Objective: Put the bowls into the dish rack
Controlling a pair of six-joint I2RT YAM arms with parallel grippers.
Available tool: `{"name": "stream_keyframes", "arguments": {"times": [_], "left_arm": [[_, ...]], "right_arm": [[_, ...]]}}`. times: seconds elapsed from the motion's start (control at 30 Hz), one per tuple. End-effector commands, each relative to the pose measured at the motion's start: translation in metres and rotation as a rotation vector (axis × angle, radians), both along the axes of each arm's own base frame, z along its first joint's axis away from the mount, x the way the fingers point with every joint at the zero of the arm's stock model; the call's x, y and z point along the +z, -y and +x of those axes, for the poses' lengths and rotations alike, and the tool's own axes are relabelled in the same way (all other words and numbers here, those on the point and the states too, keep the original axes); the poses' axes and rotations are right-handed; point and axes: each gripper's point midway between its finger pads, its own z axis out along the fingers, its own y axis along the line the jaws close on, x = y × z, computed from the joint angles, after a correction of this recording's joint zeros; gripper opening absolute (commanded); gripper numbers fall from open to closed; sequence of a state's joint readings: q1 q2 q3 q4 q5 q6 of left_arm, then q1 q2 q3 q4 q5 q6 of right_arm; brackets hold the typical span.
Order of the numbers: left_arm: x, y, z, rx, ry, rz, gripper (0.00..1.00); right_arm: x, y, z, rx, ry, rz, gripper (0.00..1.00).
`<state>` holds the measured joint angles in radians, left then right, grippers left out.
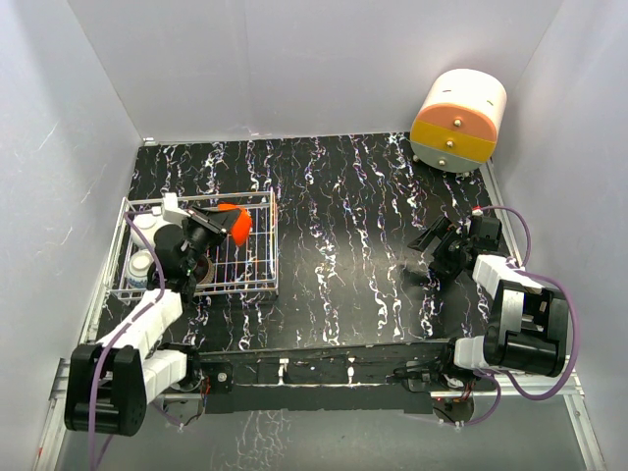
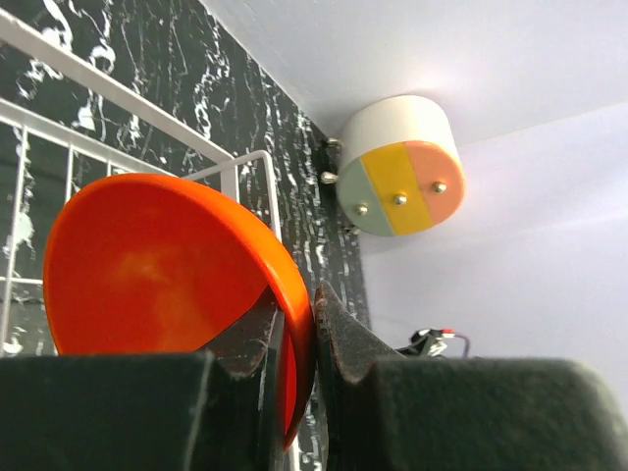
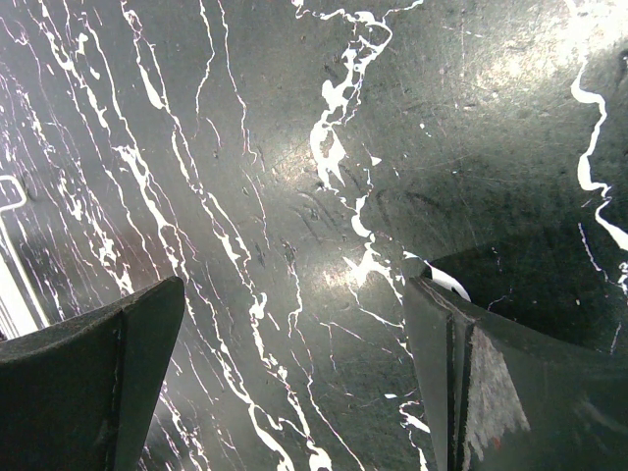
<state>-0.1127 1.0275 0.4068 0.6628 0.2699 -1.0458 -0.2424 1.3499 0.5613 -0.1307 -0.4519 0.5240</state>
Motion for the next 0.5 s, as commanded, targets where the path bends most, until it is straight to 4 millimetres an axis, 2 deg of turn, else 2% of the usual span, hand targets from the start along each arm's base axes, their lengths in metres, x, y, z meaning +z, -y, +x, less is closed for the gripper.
{"name": "stream_keyframes", "arguments": {"times": [0.0, 0.17, 0.47], "left_arm": [[0.056, 0.010, -0.005, -0.075, 0.175, -0.191, 0.00], [0.041, 0.011, -0.003, -0.079, 0.142, -0.224, 0.00], [0.001, 0.015, 0.003, -0.088, 0.053, -0.223, 0.00]], "right_arm": [[0.002, 0.002, 0.001, 0.008, 0.009, -0.011, 0.98], [-0.001, 0.002, 0.000, 0.003, 0.006, -0.011, 0.98], [-0.004, 0.002, -0.001, 0.000, 0.002, -0.011, 0.98]]}}
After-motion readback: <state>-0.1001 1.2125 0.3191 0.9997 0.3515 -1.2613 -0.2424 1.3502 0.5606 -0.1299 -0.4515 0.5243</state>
